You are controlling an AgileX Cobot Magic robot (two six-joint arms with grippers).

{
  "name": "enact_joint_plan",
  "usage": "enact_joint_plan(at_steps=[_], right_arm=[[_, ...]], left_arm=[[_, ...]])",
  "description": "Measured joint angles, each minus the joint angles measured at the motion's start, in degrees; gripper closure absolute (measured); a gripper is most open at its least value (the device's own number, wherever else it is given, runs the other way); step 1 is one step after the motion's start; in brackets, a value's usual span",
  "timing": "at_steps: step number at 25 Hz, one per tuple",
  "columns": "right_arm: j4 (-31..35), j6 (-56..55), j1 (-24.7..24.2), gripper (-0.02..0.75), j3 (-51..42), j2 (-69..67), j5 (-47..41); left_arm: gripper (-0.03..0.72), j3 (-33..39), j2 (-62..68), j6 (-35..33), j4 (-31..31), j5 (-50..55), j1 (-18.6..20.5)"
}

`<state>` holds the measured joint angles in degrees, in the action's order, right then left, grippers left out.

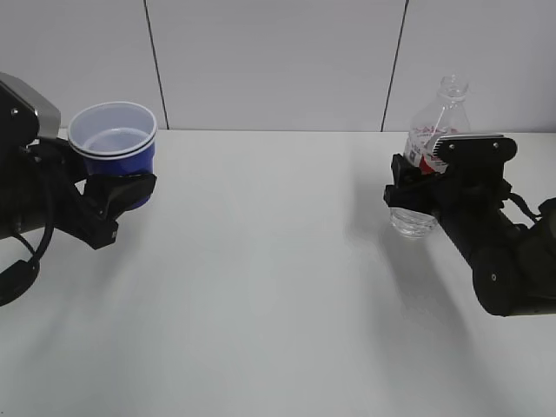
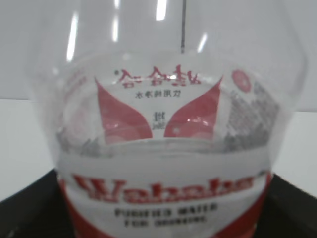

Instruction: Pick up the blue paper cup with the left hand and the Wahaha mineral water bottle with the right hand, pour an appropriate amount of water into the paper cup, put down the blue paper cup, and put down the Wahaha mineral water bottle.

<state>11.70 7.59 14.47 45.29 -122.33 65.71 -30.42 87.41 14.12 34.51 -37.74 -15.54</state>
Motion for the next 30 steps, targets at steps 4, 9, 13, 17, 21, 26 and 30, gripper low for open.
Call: enact_joint_plan(at_steps=[4,9,13,17,21,26,30], right_arm=[[0.0,0.0,0.0,0.14,1.2,-1.5,0.1],[0.1,0.1,0.0,0.14,1.5,-2.1,0.1],[0.4,0.1,0.0,0.147,1.5,-2.1,0.1],[1.4,0.1,0.0,0.211,1.5,-2.1,0.1],[1.5,0.1,0.0,0.258,1.5,-2.1,0.1],[1.5,-0.4,0.0,0.264,1.5,-2.1,0.1],[1.6,-0.5,0.0,0.265,1.5,-2.1,0.1]], left_arm=[[0.261,0.0,0.0,0.0,0.0,0.0,0.0],[0.264,0.0,0.0,0.0,0.0,0.0,0.0],[0.266,0.0,0.0,0.0,0.0,0.0,0.0],[0.267,0.0,0.0,0.0,0.0,0.0,0.0],[0.267,0.0,0.0,0.0,-0.3,0.0,0.0],[0.268,0.0,0.0,0.0,-2.4,0.0,0.0],[0.269,0.0,2.6,0.0,-7.4,-2.0,0.0]])
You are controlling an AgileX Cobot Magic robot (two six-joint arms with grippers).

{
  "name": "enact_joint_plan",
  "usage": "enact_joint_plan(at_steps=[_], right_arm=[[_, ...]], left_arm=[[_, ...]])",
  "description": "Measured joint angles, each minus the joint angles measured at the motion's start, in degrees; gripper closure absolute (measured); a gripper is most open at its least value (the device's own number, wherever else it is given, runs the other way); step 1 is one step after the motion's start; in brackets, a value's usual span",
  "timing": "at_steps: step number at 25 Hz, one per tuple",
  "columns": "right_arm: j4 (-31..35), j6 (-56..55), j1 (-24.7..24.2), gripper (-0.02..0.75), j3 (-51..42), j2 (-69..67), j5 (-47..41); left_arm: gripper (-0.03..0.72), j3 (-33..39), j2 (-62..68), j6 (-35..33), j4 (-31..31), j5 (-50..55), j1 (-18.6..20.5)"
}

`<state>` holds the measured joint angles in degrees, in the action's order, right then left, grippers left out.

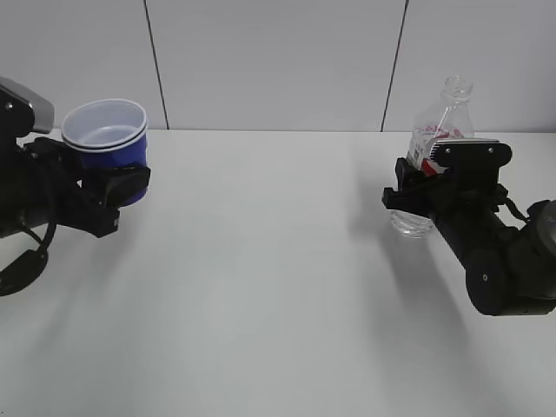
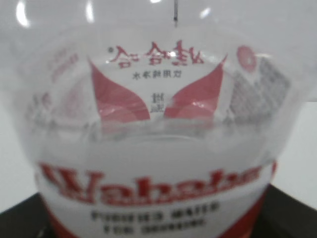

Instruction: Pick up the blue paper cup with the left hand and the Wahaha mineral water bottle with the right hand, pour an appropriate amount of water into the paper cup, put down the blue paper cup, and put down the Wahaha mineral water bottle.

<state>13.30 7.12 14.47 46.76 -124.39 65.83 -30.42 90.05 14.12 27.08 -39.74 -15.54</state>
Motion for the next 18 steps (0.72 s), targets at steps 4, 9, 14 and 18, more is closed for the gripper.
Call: enact_joint_plan(at_steps=[4,9,14,18], right_arm=[[0.2,-0.2,0.0,0.265,0.0,1.6,-2.2],[0.4,1.3,0.0,0.265,-0.2,8.1,-5.6],[0.4,4.4,0.0,0.265,-0.2,12.9,-8.3],[-0.6,8.2,0.0,0.265,1.0,15.2,-11.8]], left_arm=[[0.269,0.0,8.1,-3.2,-3.3,-10.0,0.0],[0.27,-1.6,19.3,-4.0,-4.4,-21.3,0.0],[0.271,-5.1,24.9,-4.1,2.4,-24.0,0.0],[0.272,-7.7,25.9,-2.1,7.4,-24.1,-0.9]])
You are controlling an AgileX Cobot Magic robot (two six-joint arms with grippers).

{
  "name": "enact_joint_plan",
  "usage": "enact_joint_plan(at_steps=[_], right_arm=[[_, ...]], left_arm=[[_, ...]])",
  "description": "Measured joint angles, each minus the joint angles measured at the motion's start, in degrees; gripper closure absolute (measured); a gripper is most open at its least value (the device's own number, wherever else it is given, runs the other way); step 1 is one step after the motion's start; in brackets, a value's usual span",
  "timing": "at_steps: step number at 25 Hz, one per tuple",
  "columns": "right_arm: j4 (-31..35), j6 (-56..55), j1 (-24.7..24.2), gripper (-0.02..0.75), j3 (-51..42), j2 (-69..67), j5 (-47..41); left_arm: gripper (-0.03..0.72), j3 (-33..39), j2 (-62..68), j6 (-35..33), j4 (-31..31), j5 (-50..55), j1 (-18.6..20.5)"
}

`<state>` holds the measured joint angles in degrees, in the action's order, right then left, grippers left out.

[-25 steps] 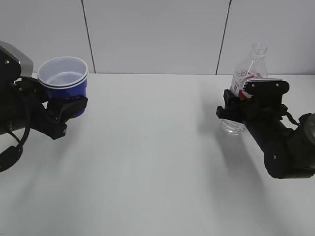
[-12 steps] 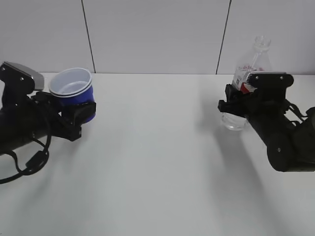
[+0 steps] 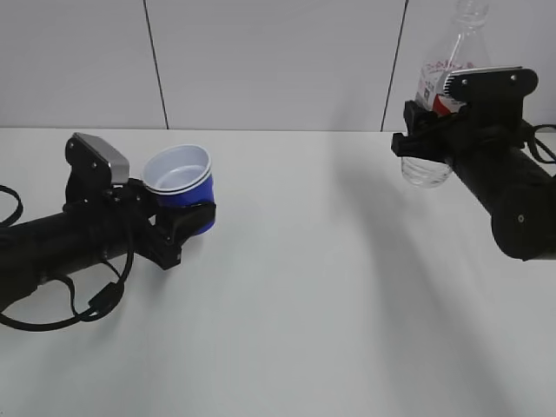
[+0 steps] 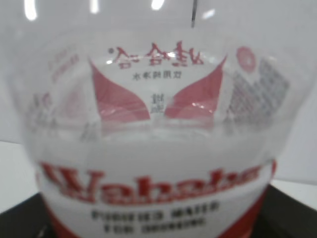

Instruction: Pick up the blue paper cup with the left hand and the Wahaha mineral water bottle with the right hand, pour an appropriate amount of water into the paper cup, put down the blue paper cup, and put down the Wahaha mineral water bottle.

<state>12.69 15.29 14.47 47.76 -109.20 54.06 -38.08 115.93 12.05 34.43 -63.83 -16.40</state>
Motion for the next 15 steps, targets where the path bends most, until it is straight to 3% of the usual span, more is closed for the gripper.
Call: enact_joint_plan(at_steps=[15], right_arm=[[-10.0,12.1,0.0,0.265,8.8,1.3,-3.1]], left_arm=[[0.277,-12.4,1.7,11.6,13.5,6.1,-8.5]])
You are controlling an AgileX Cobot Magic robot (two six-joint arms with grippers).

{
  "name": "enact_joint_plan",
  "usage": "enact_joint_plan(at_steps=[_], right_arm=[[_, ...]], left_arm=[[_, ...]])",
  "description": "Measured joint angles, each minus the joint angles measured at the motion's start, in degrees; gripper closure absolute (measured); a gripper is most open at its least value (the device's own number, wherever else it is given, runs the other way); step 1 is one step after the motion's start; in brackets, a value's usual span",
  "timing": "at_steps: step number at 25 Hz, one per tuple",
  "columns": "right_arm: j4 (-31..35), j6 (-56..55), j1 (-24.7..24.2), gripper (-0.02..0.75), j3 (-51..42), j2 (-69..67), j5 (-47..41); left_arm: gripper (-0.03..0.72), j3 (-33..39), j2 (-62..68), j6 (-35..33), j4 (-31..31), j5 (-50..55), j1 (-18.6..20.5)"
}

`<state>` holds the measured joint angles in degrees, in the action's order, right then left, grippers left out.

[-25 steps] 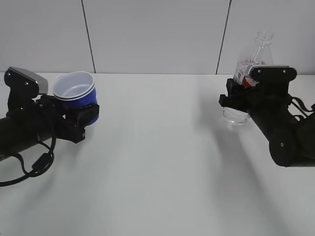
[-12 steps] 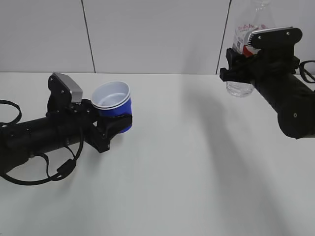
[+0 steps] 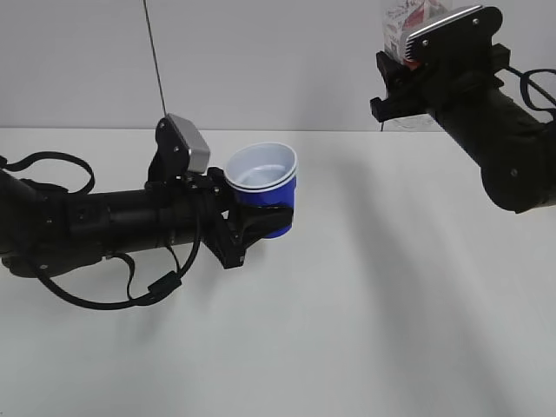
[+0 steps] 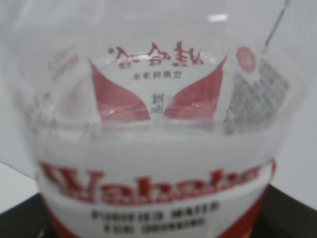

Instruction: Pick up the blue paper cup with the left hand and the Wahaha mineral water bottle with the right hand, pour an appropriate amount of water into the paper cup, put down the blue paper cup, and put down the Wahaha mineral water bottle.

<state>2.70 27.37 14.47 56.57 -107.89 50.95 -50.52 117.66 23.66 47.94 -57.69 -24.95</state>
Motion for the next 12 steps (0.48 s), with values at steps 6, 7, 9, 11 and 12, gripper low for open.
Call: enact_joint_plan(at_steps=[6,7,9,11,12], right_arm=[[-2.4,8.8,0.0,0.265,2.3,0.0,-0.4],[-2.7,10.4,0.0,0.265,2.4,0.0,-0.4],[-2.7,12.6,0.0,0.265,2.5,0.0,-0.6],[-3.9,14.5,0.0,0.265,2.5,-0.3,-0.7],[-4.3,15.4,0.0,0.265,2.6,-0.8,-0.7]], left_arm=[[0.282,-4.3,0.0,6.4,4.2,5.1,-1.1],[0.282,-4.7,0.0,7.3,4.5,5.2,-1.1],[0.283,-5.9,0.0,8.3,5.9,6.3,-1.2],[0.284,-7.1,0.0,9.0,6.6,9.0,-1.4],[0.284,-7.5,0.0,9.1,6.9,10.4,-1.5]])
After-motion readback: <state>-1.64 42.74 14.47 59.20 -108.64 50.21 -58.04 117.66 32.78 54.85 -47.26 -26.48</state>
